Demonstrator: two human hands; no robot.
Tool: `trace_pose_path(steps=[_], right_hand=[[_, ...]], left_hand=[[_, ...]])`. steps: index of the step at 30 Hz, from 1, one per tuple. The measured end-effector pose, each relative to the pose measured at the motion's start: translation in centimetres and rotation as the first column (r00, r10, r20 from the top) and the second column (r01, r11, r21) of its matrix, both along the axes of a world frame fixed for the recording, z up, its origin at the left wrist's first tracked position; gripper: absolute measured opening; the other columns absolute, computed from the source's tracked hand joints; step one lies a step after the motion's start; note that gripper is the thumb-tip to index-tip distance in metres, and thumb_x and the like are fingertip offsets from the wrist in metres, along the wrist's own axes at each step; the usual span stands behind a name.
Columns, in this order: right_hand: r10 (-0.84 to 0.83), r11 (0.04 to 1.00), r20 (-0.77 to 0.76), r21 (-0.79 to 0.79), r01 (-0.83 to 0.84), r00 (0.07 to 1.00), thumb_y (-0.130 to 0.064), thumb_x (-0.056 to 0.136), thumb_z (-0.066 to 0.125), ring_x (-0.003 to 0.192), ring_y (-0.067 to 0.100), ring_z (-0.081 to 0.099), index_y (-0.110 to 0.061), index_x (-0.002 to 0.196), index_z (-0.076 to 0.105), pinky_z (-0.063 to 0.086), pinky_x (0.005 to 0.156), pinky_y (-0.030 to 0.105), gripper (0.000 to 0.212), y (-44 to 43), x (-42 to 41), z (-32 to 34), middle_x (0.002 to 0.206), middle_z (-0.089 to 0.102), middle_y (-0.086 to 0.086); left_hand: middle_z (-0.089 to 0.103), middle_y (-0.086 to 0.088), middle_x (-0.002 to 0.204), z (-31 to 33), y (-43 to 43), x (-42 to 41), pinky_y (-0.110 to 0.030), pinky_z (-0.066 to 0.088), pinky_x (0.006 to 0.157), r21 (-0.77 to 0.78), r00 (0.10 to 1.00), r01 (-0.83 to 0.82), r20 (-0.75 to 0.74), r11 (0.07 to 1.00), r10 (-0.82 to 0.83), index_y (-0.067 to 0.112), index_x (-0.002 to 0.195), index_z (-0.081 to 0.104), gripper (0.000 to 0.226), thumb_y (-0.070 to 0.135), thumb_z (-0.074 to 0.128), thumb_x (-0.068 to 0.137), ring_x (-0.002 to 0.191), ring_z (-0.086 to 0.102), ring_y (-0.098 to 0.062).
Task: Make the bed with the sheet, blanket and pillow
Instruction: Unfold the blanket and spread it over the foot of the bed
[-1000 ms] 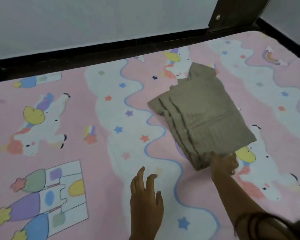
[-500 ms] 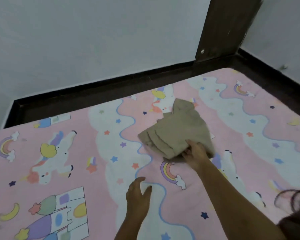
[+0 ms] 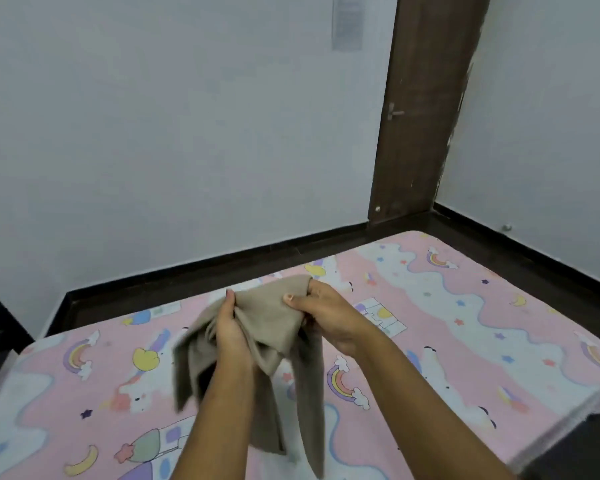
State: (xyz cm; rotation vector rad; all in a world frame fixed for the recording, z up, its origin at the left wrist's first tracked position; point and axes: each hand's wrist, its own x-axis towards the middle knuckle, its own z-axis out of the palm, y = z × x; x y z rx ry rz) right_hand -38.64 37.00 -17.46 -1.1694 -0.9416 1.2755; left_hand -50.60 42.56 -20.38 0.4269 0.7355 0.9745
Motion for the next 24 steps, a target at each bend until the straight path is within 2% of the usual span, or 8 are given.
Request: trace_pose_path(steps=[3, 5, 8, 10, 12, 15, 19, 24], right_hand=[[-0.024, 0.999, 0.170, -0.019, 0.028, 0.985, -0.015, 0.095, 0.056, 0.058, 0.002, 0.053, -0.010, 0.114, 0.060, 0.044, 0.061, 0.018, 0.020, -1.6, -0.4, 1.6, 0.081, 0.064, -0.005], [-0.023, 0.999, 0.374, -0.036, 0.039, 0.927, -0.024, 0.092, 0.062, 0.048, 0.000, 0.047, -0.013, 0.096, 0.066, 0.042, 0.055, 0.014, 0.013, -3.5, 0.0, 3.2, 0.068, 0.060, -0.005], [-0.110, 0.986, 0.721, -0.009, 0.168, 0.684, -0.040, 0.079, 0.073, 0.044, 0.003, 0.046, -0.014, 0.055, 0.060, 0.037, 0.052, 0.017, 0.038, -5.8, 2.4, 6.1, 0.050, 0.054, -0.004], [-0.276, 0.948, 0.797, 0.133, 0.291, 0.537, -0.047, 0.077, 0.072, 0.052, 0.011, 0.049, -0.006, 0.055, 0.058, 0.038, 0.056, 0.024, 0.048, -6.9, 4.1, 8.1, 0.052, 0.051, 0.000], [-0.434, 0.888, 0.768, 0.277, 0.366, 0.471, -0.044, 0.081, 0.069, 0.059, 0.015, 0.051, -0.007, 0.064, 0.058, 0.041, 0.060, 0.028, 0.042, -7.5, 5.4, 9.9, 0.059, 0.053, 0.000], [-0.369, 0.929, 0.571, 0.238, 0.283, 0.733, -0.044, 0.088, 0.061, 0.071, 0.014, 0.057, -0.017, 0.081, 0.063, 0.048, 0.071, 0.031, 0.029, -7.8, 6.3, 12.3, 0.081, 0.064, 0.000], [-0.122, 0.992, 0.345, 0.049, 0.112, 0.931, -0.057, 0.094, 0.042, 0.099, 0.020, 0.064, -0.033, 0.106, 0.065, 0.052, 0.089, 0.041, 0.034, -8.0, 8.0, 13.5, 0.108, 0.069, -0.002], [-0.029, 0.999, 0.253, 0.035, 0.021, 0.967, -0.046, 0.094, 0.050, 0.112, 0.030, 0.061, -0.027, 0.112, 0.066, 0.044, 0.101, 0.053, 0.030, -8.7, 12.9, 11.8, 0.114, 0.069, 0.007]], left_hand=[[0.069, -0.023, 0.102, 3.0, 0.0, -0.9, -0.047, 0.056, 0.080, 0.029, 0.997, -0.054, -0.049, 0.998, 0.056, -0.007, 0.111, 0.062, 0.054, 0.043, 0.050, 0.091, 0.087, 0.069, -0.036], [0.064, -0.021, 0.112, 4.8, -0.4, -1.1, -0.050, 0.051, 0.089, 0.067, 0.989, -0.083, -0.115, 0.994, 0.091, 0.000, 0.120, 0.057, 0.048, 0.033, 0.060, 0.085, 0.096, 0.064, -0.037], [0.062, -0.018, 0.096, 7.5, -1.2, -0.5, -0.045, 0.052, 0.082, 0.179, 0.977, -0.059, -0.191, 0.982, 0.093, 0.004, 0.110, 0.060, 0.037, 0.022, 0.066, 0.079, 0.082, 0.062, -0.031], [0.063, -0.018, 0.095, 9.5, -2.2, 0.4, -0.044, 0.052, 0.080, 0.301, 0.970, 0.035, -0.238, 0.953, 0.040, -0.002, 0.114, 0.060, 0.046, 0.018, 0.069, 0.074, 0.080, 0.062, -0.030], [0.065, -0.018, 0.100, 11.3, -3.3, 1.4, -0.035, 0.051, 0.075, 0.478, 0.929, 0.171, -0.370, 0.861, 0.021, -0.004, 0.116, 0.059, 0.045, 0.009, 0.069, 0.074, 0.079, 0.061, -0.027], [0.073, -0.006, 0.089, 14.1, -6.4, 3.5, -0.020, 0.054, 0.068, 0.658, 0.850, 0.410, -0.527, 0.631, -0.002, 0.001, 0.100, 0.065, 0.022, -0.005, 0.064, 0.079, 0.081, 0.066, -0.015], [0.070, 0.002, 0.110, 14.9, -9.6, 6.4, -0.040, 0.052, 0.093, 0.714, 0.772, 0.608, -0.634, 0.348, -0.049, 0.021, 0.114, 0.064, 0.041, 0.026, 0.070, 0.073, 0.105, 0.065, -0.015], [0.067, 0.010, 0.104, 16.1, -12.5, 10.3, -0.020, 0.048, 0.080, 0.722, 0.726, 0.587, -0.670, 0.366, 0.156, 0.028, 0.111, 0.063, 0.031, 0.046, 0.060, 0.087, 0.101, 0.061, -0.007]])
